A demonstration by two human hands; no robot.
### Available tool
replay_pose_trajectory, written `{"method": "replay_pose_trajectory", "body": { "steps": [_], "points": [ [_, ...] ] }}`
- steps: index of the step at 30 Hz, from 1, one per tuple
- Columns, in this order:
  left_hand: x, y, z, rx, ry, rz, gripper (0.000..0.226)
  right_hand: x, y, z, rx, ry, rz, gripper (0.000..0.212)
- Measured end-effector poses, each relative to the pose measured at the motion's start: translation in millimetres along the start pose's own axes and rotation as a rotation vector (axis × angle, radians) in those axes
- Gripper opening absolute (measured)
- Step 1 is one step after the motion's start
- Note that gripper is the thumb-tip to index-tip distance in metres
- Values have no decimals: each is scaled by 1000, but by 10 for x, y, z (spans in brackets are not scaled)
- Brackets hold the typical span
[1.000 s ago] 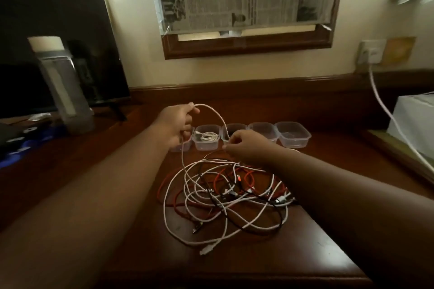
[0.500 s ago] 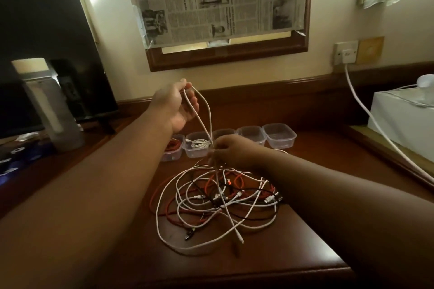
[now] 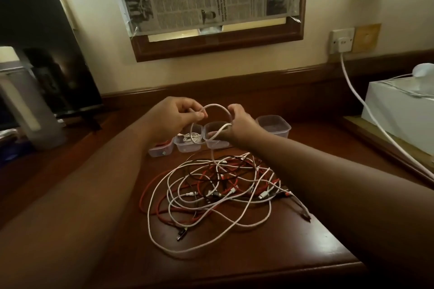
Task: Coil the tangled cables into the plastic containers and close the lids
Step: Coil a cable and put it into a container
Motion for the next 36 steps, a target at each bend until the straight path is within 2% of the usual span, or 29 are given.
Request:
{"method": "replay_pose_trajectory", "body": {
  "steps": [1, 2, 4, 5, 7, 9, 10, 12, 14, 16, 19, 22, 26, 28, 30, 32, 34, 36],
  "points": [
    [-7, 7, -81, 28, -5, 17, 11, -2, -23, -46, 9, 2, -8, 90],
    [-12, 7, -131, 49, 2, 39, 11, -11, -37, -60, -10, -7, -4, 77],
    [-24, 0, -205, 96, 22, 69, 12, -45, -32, -38, -51, -5, 16, 33],
    [-31, -3, -226, 118, 79, 56, 13, -76, -26, -24, -44, -56, 3, 28],
    [-39, -50, -168, 114, 354, -55, 24, -159, -29, 0, 16, -244, -45, 40],
    [76, -119, 58, 10, 682, -179, 44, -281, -42, 51, 53, -390, -129, 45],
    [196, -155, 191, -41, 743, -203, 45, -333, -52, 79, 58, -460, -164, 47],
    [536, -216, 340, -83, 597, -100, 34, -425, -62, 130, 65, -627, -203, 48],
    [964, -215, 399, -99, 377, 130, 31, -498, -89, 168, 67, -736, -221, 49],
    [1222, -257, 478, -146, 291, 181, 31, -545, -104, 187, 58, -771, -218, 50],
    [1292, -398, 550, -187, 258, 36, 5, -633, -122, 152, 12, -799, -221, 51],
    [1216, -588, 622, -272, 261, -91, 18, -791, -111, 74, -57, -777, -267, 51],
    [960, -817, 543, -306, 449, -280, 44, -891, -142, -77, 1, -895, -250, 49],
    [836, -937, 457, -205, 303, -305, 43, -959, -148, -193, 72, -897, -294, 48],
    [718, -1004, 337, -68, 72, -344, 33, -1004, -133, -297, 138, -885, -330, 45],
    [627, -1041, 234, 32, -111, -380, 28, -1002, -116, -368, 194, -857, -317, 40],
    [576, -1077, 172, 23, -218, -380, 34, -941, -121, -426, 247, -799, -252, 36],
    [588, -1102, 170, -111, -144, -310, 54, -872, -128, -490, 298, -740, -202, 33]
  ]
}}
Point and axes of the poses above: each hand's wrist, its own y-axis away from the middle knuckle, its own x-axis out of the palm, z = x × y, the point moved 8 cm from there along -y, towards the middle knuckle, and after that the axes turned 1 degree about -y, right-handed, at the moved point
